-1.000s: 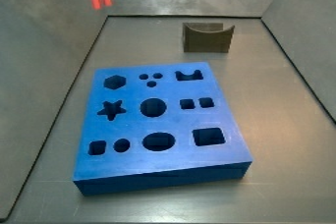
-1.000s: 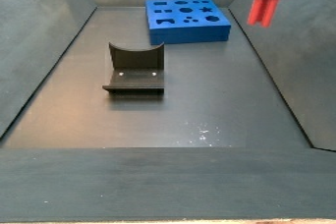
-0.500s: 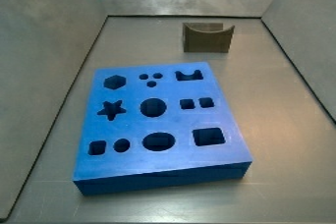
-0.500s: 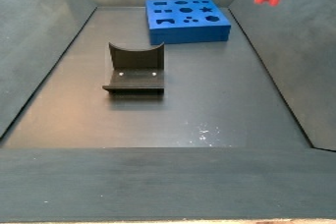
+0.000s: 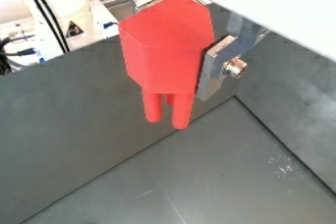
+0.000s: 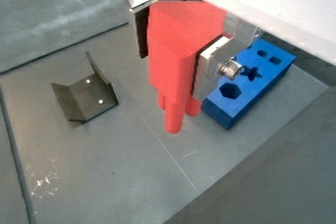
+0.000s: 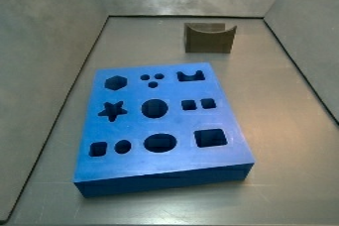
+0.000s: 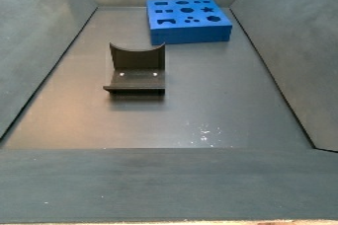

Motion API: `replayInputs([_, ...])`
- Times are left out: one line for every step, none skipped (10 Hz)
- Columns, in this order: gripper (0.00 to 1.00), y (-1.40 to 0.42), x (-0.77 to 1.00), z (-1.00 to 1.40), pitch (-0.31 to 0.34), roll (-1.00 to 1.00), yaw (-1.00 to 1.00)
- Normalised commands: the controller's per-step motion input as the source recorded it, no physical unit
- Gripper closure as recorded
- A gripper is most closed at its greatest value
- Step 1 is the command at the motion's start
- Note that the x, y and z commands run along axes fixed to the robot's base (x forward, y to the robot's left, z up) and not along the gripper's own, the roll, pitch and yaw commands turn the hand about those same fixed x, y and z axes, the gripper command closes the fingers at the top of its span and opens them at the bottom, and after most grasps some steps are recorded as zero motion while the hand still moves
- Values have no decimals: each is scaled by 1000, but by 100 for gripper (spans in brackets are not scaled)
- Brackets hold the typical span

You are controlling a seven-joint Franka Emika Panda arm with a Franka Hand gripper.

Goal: Pick up the 3 prong object. Move up. Move to above the board. Insert the 3 prong object.
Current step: Move to above the board.

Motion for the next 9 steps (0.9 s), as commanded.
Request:
replayInputs([100,0,-33,181,60,-95,-3])
replayInputs([100,-1000,713,147,424,-71,-947])
replayInputs([100,-1000,716,143,420,-68,-932])
replayInputs([100,-1000,758,137,448,16,-585])
replayInputs([100,-1000,780,148,396,-46,-370])
replayInputs([100,-1000,776,156,279,-43,-150])
replayInputs([100,-1000,767,156,182,-18,-51])
replayInputs([100,-1000,781,158,137,6,-33])
replayInputs([100,-1000,809,163,132,15,-15])
